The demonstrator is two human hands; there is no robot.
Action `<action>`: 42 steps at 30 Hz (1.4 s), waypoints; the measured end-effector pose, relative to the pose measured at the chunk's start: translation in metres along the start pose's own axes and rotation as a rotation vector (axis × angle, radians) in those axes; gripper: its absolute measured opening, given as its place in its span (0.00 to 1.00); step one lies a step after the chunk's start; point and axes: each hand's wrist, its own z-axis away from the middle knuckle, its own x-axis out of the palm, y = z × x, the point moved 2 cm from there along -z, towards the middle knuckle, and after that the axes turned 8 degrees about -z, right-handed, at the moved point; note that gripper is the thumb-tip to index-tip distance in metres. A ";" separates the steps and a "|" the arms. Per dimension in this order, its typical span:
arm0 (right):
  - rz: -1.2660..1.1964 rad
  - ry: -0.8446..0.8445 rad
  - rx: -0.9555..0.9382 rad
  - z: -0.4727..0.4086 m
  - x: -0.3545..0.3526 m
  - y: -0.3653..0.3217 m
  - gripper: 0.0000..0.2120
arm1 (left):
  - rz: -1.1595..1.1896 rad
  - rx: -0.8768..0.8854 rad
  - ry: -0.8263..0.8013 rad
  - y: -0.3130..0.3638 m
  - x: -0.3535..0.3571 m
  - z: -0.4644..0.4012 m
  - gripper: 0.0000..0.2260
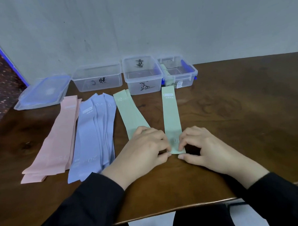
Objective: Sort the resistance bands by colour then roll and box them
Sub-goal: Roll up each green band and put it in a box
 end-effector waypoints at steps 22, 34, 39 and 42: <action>0.132 0.137 -0.033 -0.002 0.007 -0.003 0.04 | -0.022 -0.034 -0.098 0.003 -0.004 -0.018 0.08; 0.108 0.115 -0.004 -0.003 0.006 -0.001 0.06 | 0.035 -0.070 0.031 0.000 0.004 -0.016 0.03; 0.131 0.119 -0.014 -0.002 0.005 0.000 0.10 | 0.020 -0.061 0.058 -0.001 0.002 -0.016 0.02; 0.143 0.133 -0.017 -0.002 0.005 -0.002 0.08 | 0.034 -0.050 0.068 0.000 -0.001 -0.015 0.01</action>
